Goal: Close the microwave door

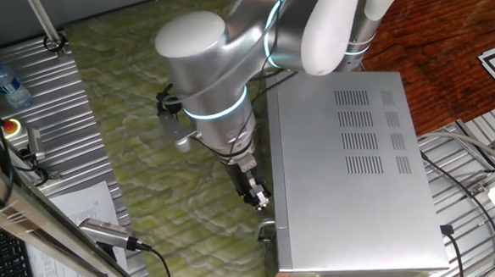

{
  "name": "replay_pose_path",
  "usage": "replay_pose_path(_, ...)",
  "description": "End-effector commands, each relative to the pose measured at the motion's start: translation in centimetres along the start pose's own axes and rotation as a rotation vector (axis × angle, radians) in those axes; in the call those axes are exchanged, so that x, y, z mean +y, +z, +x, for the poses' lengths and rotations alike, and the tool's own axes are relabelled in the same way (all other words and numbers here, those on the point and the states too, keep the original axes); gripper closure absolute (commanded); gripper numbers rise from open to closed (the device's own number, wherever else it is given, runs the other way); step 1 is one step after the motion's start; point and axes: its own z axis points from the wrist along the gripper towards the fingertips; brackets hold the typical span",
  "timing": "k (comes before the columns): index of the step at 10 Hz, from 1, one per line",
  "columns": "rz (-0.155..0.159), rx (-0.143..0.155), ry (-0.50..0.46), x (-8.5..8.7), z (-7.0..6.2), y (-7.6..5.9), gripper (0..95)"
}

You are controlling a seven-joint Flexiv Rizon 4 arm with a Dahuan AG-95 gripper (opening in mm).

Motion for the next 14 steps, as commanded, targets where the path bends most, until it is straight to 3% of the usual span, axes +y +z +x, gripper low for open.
replay_pose_path(1,0.162,-0.042,-0.017,-4.2,-0.5,-1.2,95.0)
replay_pose_path(3,0.190,-0.059,-0.048,-7.3,-0.3,-2.0,95.0)
replay_pose_path(6,0.258,-0.063,-0.069,-10.3,0.2,-2.5,95.0)
replay_pose_path(8,0.269,-0.055,-0.076,-10.4,0.3,-2.6,95.0)
replay_pose_path(9,0.269,-0.063,-0.036,-9.4,0.1,-2.5,95.0)
replay_pose_path(12,0.279,-0.116,0.191,-9.4,0.1,-2.5,95.0)
replay_pose_path(14,0.262,-0.110,0.204,-9.4,0.1,-2.5,95.0)
